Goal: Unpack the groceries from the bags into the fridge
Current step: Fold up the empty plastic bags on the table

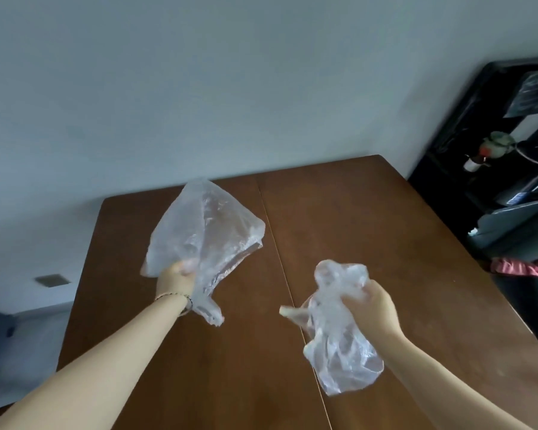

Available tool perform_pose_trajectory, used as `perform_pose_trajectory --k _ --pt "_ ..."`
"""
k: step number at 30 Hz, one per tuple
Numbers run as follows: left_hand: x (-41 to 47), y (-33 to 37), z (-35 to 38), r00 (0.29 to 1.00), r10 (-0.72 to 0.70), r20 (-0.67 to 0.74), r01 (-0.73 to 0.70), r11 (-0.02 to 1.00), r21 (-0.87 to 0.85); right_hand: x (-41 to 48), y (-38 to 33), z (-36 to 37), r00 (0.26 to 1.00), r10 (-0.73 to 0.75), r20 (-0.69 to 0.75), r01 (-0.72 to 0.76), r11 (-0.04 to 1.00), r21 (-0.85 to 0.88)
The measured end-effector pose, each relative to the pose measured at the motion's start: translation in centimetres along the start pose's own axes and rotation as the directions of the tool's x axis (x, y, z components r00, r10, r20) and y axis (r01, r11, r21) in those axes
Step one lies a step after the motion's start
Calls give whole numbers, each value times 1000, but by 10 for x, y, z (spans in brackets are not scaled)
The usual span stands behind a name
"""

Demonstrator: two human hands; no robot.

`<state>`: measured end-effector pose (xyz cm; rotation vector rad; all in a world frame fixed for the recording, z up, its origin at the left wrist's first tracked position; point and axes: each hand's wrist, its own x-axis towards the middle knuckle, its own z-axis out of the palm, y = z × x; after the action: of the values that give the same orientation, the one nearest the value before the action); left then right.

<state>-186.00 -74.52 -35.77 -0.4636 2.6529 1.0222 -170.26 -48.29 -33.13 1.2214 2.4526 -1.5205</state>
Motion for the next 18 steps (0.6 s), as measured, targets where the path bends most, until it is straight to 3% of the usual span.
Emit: perform_pose_trajectory --k 3,6,8,10,12,13,14,15,16,17,18 --pt "-44 15 4 974 200 103 -197 980 -39 -1 -16 -4 995 -3 -98 9 998 64" --pt "-95 25 7 889 348 299 -322 937 -135 -22 -37 8 995 -98 4 96 978 184" --pt "-128 30 10 798 436 415 -406 899 -163 -46 -48 19 966 -113 234 41 955 294" --pt "-157 37 13 711 492 502 -515 851 -104 -62 -48 28 886 -170 431 15 940 340" --pt "-181 42 11 598 556 578 -640 765 -74 -63 -41 30 887 -185 422 5 919 394" --pt "-192 43 6 503 602 621 -720 689 -85 -61 -36 26 896 -180 406 7 920 391" --pt "-201 43 0 409 646 645 -802 592 -85 -60 -30 20 902 -220 372 124 956 267" --pt "-204 40 -7 358 723 591 -876 478 -54 -54 -21 16 885 -300 356 300 952 58" --pt "-205 36 -11 310 834 457 -939 343 11 -53 -13 9 852 -304 428 426 876 -227" --pt "-202 31 -16 216 917 335 -976 195 95 -50 -4 3 798 -420 432 598 638 -485" --pt "-201 30 -19 129 958 256 -982 86 170 -49 3 -2 782 -410 470 603 303 -738"
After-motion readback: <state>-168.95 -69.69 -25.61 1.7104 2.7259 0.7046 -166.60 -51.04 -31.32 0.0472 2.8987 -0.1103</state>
